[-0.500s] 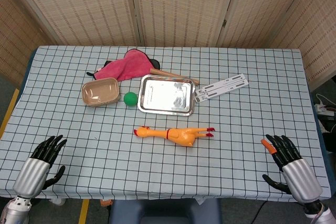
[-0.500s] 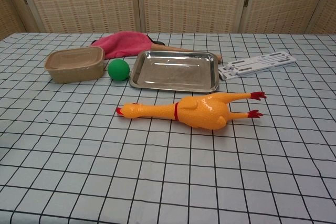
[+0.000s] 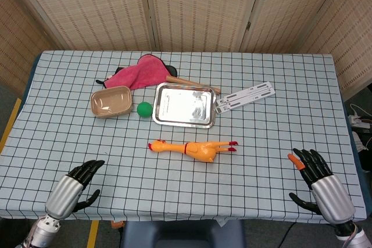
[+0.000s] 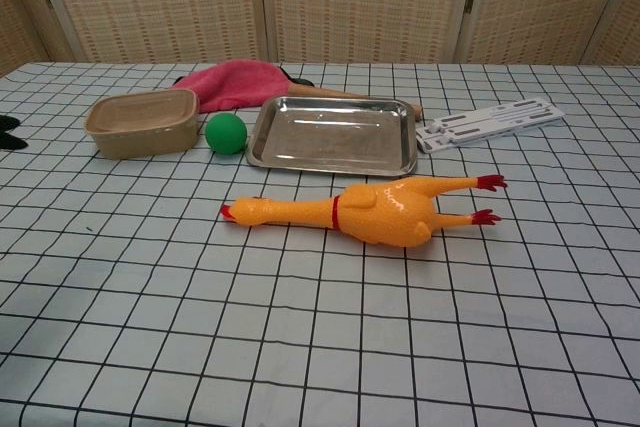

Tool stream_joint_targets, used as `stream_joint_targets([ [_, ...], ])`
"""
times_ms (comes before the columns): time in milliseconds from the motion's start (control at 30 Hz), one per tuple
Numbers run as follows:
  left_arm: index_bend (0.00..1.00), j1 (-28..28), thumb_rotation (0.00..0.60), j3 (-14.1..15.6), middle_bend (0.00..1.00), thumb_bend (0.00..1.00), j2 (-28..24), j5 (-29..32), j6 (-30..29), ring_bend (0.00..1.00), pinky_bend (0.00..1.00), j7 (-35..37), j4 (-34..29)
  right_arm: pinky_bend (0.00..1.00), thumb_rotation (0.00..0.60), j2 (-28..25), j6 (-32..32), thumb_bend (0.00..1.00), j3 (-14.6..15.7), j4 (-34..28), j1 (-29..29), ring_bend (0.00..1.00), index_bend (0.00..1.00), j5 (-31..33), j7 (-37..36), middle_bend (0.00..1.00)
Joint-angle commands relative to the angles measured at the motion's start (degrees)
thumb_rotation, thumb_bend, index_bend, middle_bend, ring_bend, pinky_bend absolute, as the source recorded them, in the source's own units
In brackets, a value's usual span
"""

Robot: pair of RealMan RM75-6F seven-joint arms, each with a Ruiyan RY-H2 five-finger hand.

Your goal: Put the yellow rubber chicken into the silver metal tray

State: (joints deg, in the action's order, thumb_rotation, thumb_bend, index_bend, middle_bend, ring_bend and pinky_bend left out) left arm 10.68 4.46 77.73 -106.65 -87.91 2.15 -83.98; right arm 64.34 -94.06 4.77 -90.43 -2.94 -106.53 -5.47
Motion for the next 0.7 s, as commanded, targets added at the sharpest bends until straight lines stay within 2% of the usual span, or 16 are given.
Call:
stream_joint_targets([
  [33, 0.07, 4.0, 0.600, -0.5, 0.16, 0.38, 2.0, 0.5, 8.2, 0.16, 0.34, -4.7, -2.8, 0.00, 0.600, 0.3, 0.6, 0.13, 0.1, 0.0, -0.3, 0.00, 0.00, 0.0, 0.4, 0.00],
  [233, 0.06, 9.3, 0.600, -3.8, 0.15, 0.38, 5.7, 5.6, 18.3, 0.16, 0.31, -10.6, -6.8, 0.00, 0.600, 0.8, 2.0, 0.13, -0.1, 0.1, -0.7, 0.00, 0.00, 0.9, 1.1, 0.00],
  [300, 0.04, 10.7, 0.600, -6.0, 0.14, 0.38, 7.9, 8.6, 21.2, 0.13, 0.29, -15.3, -5.8, 0.00, 0.600, 0.9, 2.4, 0.13, -0.2, 0.1, -0.8, 0.00, 0.00, 1.2, 1.5, 0.00],
  [400, 0.01, 12.8, 0.600, -8.3, 0.07, 0.37, 10.9, 13.0, 25.1, 0.04, 0.20, -19.5, -5.0, 0.00, 0.600, 1.0, 2.8, 0.13, -0.3, 0.1, -0.9, 0.00, 0.00, 1.7, 1.7, 0.00],
  [533, 0.03, 15.5, 0.600, -10.3, 0.06, 0.36, 13.9, 17.0, 28.8, 0.02, 0.15, -20.7, -3.4, 0.00, 0.600, 1.0, 3.0, 0.13, -0.5, 0.2, -0.9, 0.00, 0.00, 2.4, 1.9, 0.00],
  [700, 0.03, 18.2, 0.600, -12.2, 0.06, 0.36, 17.4, 19.4, 30.1, 0.02, 0.15, -22.6, 0.7, 0.00, 0.600, 1.0, 3.4, 0.13, -0.6, 0.1, -0.9, 0.00, 0.00, 3.1, 2.2, 0.00],
])
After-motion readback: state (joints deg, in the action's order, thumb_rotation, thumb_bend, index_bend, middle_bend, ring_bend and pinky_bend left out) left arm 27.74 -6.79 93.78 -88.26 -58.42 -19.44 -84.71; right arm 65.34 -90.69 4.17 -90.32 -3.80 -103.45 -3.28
